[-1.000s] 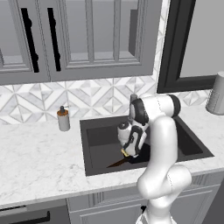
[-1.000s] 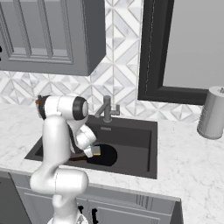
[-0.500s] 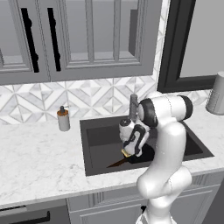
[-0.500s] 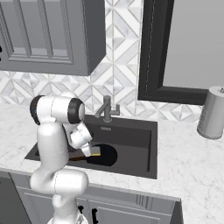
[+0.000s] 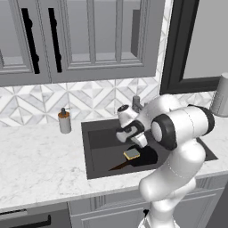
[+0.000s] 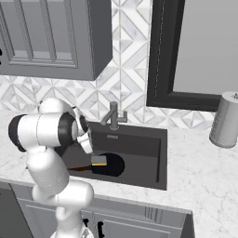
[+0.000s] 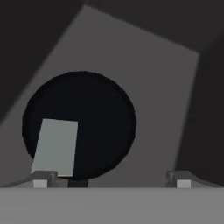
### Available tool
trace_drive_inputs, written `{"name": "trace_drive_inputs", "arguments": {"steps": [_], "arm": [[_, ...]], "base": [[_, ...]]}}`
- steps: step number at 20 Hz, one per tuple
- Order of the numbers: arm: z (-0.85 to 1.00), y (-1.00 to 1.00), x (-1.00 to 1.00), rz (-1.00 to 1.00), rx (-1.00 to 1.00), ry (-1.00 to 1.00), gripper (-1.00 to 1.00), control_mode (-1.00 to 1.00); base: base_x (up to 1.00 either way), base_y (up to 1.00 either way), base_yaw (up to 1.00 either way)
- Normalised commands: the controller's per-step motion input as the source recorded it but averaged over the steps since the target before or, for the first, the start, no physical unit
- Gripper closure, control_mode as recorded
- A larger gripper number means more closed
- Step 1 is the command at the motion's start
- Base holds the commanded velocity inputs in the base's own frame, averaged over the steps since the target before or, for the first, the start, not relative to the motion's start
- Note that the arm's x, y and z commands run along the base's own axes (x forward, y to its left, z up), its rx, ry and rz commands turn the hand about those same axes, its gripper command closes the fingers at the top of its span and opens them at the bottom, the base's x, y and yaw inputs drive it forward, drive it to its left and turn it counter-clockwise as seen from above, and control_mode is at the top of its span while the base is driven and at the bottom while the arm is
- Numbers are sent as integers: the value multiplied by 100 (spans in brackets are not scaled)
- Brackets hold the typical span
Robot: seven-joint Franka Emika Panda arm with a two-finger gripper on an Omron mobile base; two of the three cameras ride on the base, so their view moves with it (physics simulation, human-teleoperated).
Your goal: Pick the pan and sponge and place them into the sink. Then turn on the water.
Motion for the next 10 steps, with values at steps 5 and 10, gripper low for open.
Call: {"name": "trace_drive_inputs", "arguments": {"steps": [5,10], "arm": [[89,33,-5,-5,-13,17,-100,-100],[51,20,-34,-14,-6,-14,-100,-100]], "base": [[0,0,0],[0,0,0]]}}
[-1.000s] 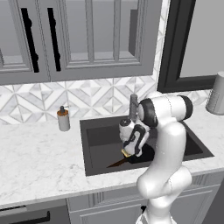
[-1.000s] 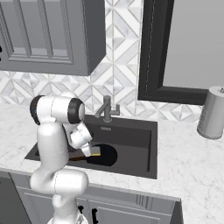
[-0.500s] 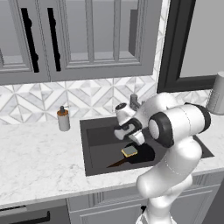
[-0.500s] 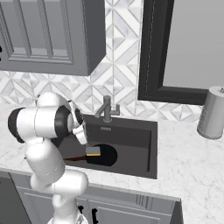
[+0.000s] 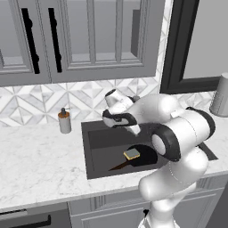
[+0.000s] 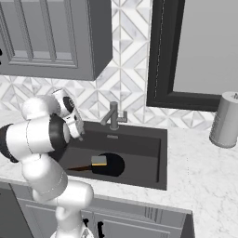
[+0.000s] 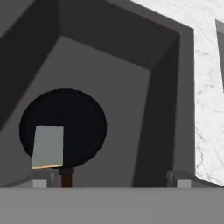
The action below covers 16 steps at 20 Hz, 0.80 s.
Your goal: Pick the pan and sponge and place them into the sink. Then turn on the water.
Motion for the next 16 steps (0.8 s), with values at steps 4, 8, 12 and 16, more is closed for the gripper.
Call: {"name": "trace_drive_inputs", "arguments": {"steps": [4,8,12,16], "arm": [[22,-4,-66,-19,1,-30,-100,-100],[16,-16,-65,-13,4,-36,-100,-100],[49,-25,-42,0,10,-25,-100,-100],[63,-37,-32,1,13,-16,-100,-100]], "base": [[0,0,0],[0,0,0],[0,0,0],[0,0,0]]}}
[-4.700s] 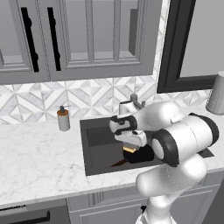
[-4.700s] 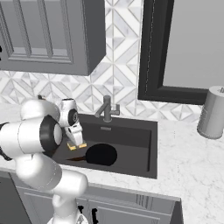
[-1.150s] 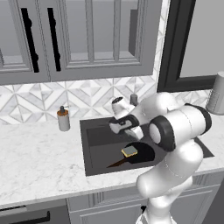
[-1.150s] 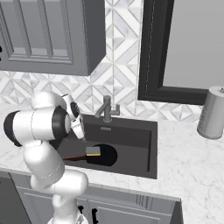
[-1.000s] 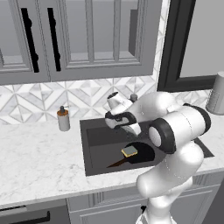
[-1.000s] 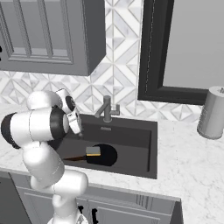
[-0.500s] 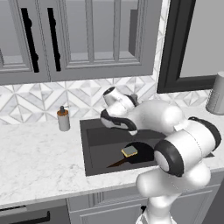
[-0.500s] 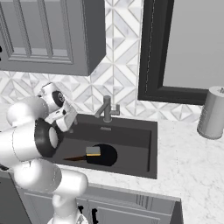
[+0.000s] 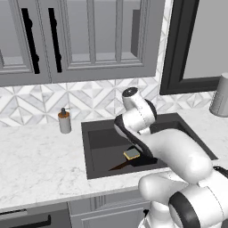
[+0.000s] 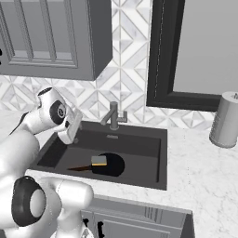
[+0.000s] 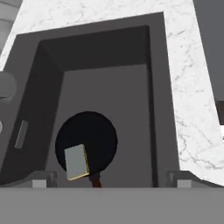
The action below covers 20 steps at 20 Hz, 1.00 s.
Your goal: Pick the pan and sponge and place them into the sink. Then turn on the water.
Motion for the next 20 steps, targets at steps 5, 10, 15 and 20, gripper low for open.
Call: {"name": "trace_drive_inputs", "arguments": {"steps": [5,10,15,20], "arm": [[53,-48,-32,4,14,-11,-100,-100],[51,-67,-24,10,27,-4,-100,-100],[33,-60,-5,7,28,-3,-100,-100],[20,-52,0,0,26,-3,-100,-100]], "base": [[0,0,0],[0,0,0],[0,0,0],[0,0,0]]}}
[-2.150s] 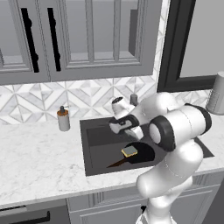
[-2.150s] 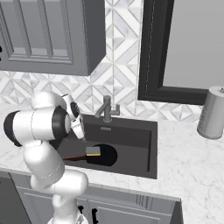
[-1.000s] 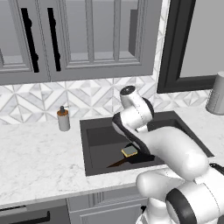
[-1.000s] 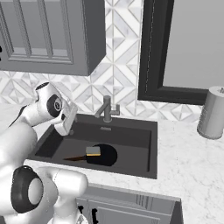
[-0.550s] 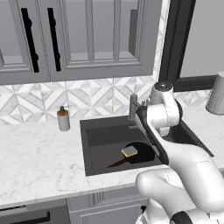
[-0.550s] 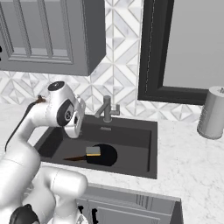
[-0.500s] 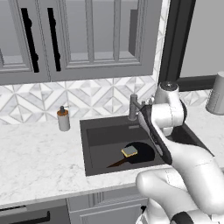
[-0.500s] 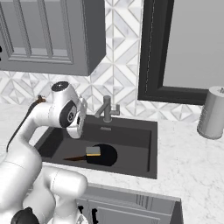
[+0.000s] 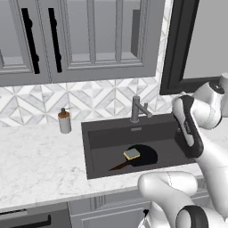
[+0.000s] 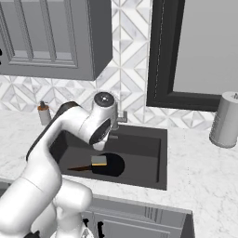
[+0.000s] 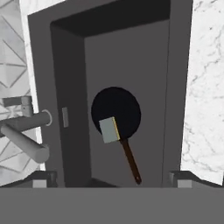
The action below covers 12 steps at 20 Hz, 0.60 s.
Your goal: Pick the pan and sponge and place them into the sink. Then turn on the water.
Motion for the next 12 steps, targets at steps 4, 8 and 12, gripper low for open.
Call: {"name": "trace_drive_inputs", "arguments": {"steps": [4,8,12], "arm": [[12,-36,0,0,22,0,-100,-100],[1,-46,0,-2,24,-4,-100,-100],[0,-46,0,-9,26,-1,-100,-100]], "base": [[0,0,0],[0,0,0],[0,0,0]]}}
